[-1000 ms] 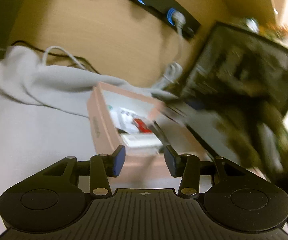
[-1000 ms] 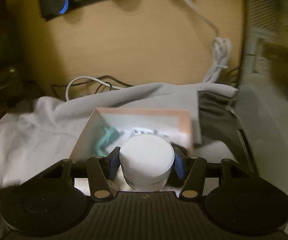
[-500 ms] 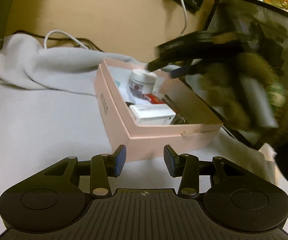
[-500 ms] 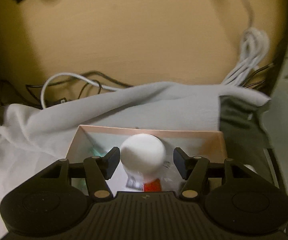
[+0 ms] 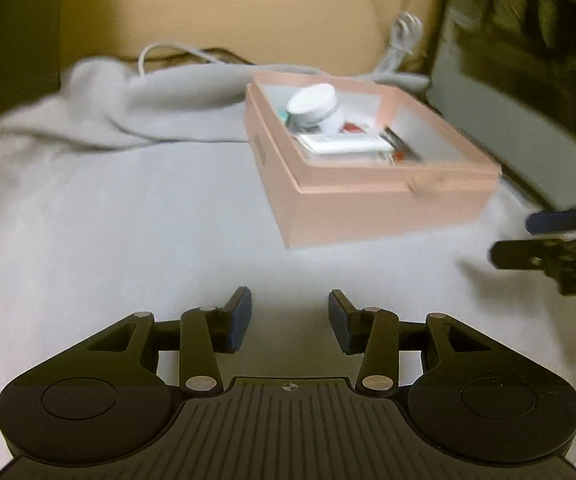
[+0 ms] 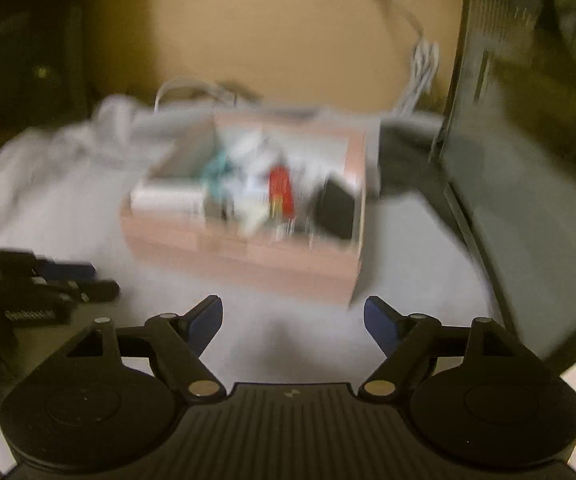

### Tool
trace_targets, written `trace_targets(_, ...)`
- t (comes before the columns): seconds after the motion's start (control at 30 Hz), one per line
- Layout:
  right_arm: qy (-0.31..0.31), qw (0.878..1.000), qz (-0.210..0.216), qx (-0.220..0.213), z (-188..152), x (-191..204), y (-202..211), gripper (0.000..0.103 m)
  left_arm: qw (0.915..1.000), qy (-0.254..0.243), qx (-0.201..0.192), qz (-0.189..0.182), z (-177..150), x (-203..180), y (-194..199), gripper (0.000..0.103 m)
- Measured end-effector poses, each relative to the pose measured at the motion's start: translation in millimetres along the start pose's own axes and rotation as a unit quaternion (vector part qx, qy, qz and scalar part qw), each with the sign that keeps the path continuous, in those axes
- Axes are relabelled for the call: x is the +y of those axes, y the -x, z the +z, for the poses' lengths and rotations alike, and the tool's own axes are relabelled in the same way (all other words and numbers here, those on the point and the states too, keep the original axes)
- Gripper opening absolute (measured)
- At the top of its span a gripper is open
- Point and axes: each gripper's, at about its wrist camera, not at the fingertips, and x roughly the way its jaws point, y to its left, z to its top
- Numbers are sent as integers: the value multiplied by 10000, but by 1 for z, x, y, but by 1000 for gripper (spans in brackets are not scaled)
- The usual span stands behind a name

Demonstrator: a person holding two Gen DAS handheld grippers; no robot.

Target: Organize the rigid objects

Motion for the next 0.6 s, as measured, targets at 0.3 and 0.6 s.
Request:
trace_targets(0.3, -361, 9983, 420, 183, -24, -19, -10, 78, 9995, -278, -30, 133, -9, -37, 4, 52)
trace_targets(0.6, -612, 9977, -266, -143, -32, -23, -21, 84, 9986, 210, -374, 304, -7, -62, -13, 72)
